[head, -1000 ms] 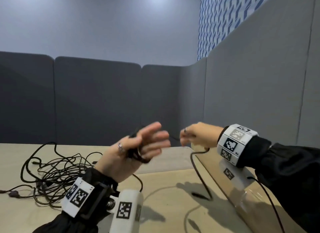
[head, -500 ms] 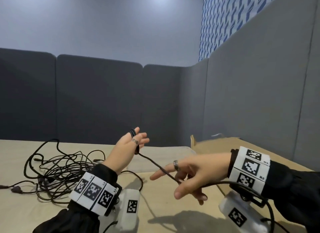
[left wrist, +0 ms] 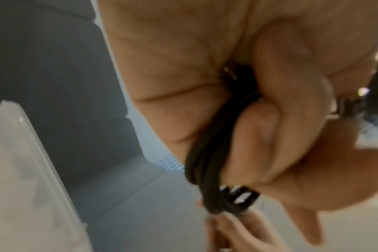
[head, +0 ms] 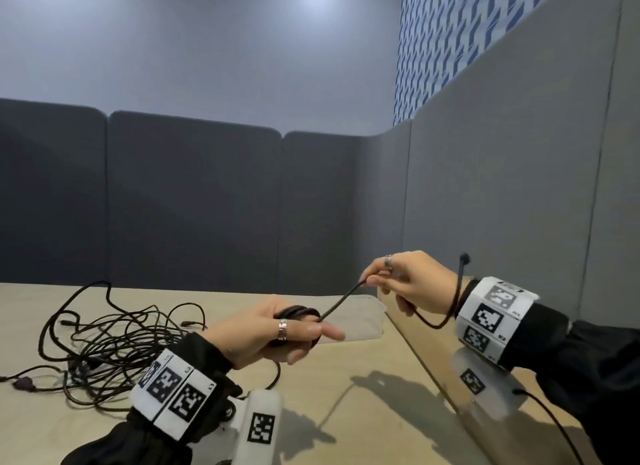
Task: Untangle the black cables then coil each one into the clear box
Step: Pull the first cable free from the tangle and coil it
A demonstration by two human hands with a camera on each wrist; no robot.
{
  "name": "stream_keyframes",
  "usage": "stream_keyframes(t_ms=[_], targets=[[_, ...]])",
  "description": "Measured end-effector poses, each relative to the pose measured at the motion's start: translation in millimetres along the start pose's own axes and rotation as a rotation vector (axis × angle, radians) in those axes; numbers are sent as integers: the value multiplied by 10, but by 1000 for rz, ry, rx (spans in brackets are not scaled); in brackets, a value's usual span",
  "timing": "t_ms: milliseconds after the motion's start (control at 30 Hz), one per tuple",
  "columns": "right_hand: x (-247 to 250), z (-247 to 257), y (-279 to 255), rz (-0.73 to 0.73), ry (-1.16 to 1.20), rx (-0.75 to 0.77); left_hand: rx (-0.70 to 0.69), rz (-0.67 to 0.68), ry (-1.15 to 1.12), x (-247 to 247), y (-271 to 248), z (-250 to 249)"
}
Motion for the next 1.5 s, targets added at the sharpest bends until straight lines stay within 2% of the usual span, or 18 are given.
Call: stream_keyframes(t_ms=[100,200,267,367,467,533,700,767,833,900,933,1000,1067,1167,1233,1367,1433,1500], targets=[[-283,82,31,75,-29,34,-154,-162,-238,53,22,-41],[-595,250,-91,306,54,82,-346,-391,-493,199,26,-105],[-725,370,-183,420,90,63,-417,-533,-592,266,31,-107],[-839,510,-295,496,189,55,-436,-718,-540,273,68,-80],[-856,602,-424,436,299,77,-385,-858,-399,319,82,-60],[-789,652,-502,427,322,100,-311,-835,-349,340,88,-37],[-526,781,-603,559,270,173,-60,-658,-26,192,109,45],[-454,839,-606,617,424,131,63,-516,36,142,123,110],[-369,851,-551,638,605,73,159,-315,145,105,111,178],[-222,821,-451,586,765,45,177,-119,244,38,116,219],[-130,782,-387,556,865,27,206,-67,244,16,118,237],[46,660,-270,536,1086,-33,220,-47,208,-6,93,217],[137,519,-198,564,1238,-55,158,-64,158,-29,61,137],[135,316,-156,663,1289,7,64,-69,49,-1,25,6],[112,195,-129,654,1175,3,-46,-88,-63,36,9,-42],[-90,47,-100,564,810,-104,-188,-195,-368,58,-7,-54],[-276,102,-135,516,560,-78,-243,-292,-378,39,33,-29],[-491,198,-167,395,301,-28,-312,-420,-434,69,79,0]])
Point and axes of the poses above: each hand's wrist, its own y-axis towards the middle knuckle, its own x-axis out of the back of the hand, z = x × y, the point moved 2 cm from there along y, towards the middle knuckle, and after that the axes turned 13 degrees about -x, right-handed, at the moved point
